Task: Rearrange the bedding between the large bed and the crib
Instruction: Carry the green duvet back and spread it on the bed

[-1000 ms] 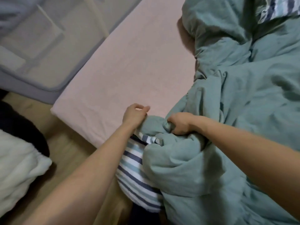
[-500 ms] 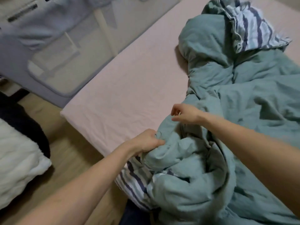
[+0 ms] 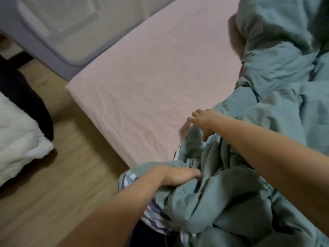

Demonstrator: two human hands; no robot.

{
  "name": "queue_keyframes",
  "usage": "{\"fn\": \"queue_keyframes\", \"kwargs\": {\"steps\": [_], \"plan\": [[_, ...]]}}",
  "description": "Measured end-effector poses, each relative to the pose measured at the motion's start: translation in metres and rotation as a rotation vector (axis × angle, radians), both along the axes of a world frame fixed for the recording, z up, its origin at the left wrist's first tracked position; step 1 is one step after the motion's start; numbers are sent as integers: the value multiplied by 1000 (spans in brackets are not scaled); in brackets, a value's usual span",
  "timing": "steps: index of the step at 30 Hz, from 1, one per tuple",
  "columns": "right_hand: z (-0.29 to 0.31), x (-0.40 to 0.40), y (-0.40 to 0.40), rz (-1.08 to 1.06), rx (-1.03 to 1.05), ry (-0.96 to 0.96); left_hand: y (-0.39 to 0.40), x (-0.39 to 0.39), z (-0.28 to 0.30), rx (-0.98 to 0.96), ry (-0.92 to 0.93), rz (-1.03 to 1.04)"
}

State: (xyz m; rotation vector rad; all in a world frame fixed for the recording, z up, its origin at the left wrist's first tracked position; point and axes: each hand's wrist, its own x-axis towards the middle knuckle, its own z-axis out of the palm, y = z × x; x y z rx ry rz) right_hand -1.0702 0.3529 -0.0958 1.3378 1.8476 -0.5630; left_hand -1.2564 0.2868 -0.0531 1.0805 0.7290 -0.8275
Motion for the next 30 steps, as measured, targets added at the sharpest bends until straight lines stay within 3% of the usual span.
{"fn": "queue_keyframes", "kwargs": {"steps": [2, 5, 9, 12, 16, 21, 24, 27, 30], "plan": [[-23, 3, -6, -71, -60, -39, 21, 4, -16, 116, 74, 100], [-28, 5, -13, -112, -157, -102, 47, 18, -25, 470, 91, -80], [4, 13, -12, -56, -14, -110, 47, 29, -33, 719, 117, -110], [50, 29, -10, -186, 232, -57, 54, 38, -17, 770, 112, -70], [148, 73, -14, -527, 632, 28, 75, 62, 42, 764, 37, 2], [269, 132, -28, -931, 1156, 128, 97, 115, 140, 902, -210, 248], [345, 173, -40, -1187, 1417, 279, 100, 157, 207, 992, -271, 144], [392, 196, -60, -1241, 1518, 407, 100, 188, 241, 1119, -260, 137], [397, 201, -87, -1143, 1428, 470, 104, 218, 275, 1319, -363, 411]]}}
